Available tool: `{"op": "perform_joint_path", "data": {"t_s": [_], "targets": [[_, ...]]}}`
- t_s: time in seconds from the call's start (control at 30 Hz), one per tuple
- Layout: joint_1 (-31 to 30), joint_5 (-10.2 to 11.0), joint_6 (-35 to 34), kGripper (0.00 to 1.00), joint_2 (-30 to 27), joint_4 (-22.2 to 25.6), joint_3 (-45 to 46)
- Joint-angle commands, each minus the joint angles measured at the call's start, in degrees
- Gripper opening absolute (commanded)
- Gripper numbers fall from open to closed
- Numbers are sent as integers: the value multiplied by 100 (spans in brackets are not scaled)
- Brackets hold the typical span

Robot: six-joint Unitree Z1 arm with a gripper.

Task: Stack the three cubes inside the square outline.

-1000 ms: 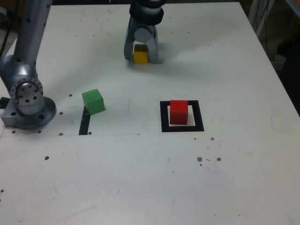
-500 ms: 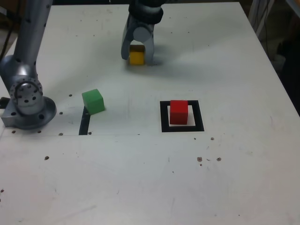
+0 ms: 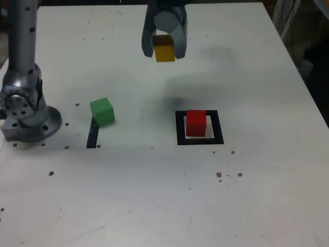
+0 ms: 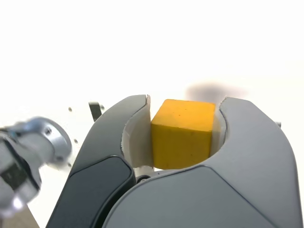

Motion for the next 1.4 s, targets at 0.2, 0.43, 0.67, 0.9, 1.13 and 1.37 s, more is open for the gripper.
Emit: {"op": "perform_joint_path", "data": {"t_s": [0.2, 0.43, 0.67, 0.9, 1.13, 1.37], "targets": [[-1654, -387, -807, 23, 349, -7, -412], [-1833, -578, -1097, 23, 734, -40, -707], [-1709, -590, -944, 23, 980, -241, -624], [-1523, -642, -844, 23, 993, -581, -317], [-1467, -716, -812, 23, 1055, -681, -253], [-1419, -706, -787, 23, 1163, -656, -304]]}}
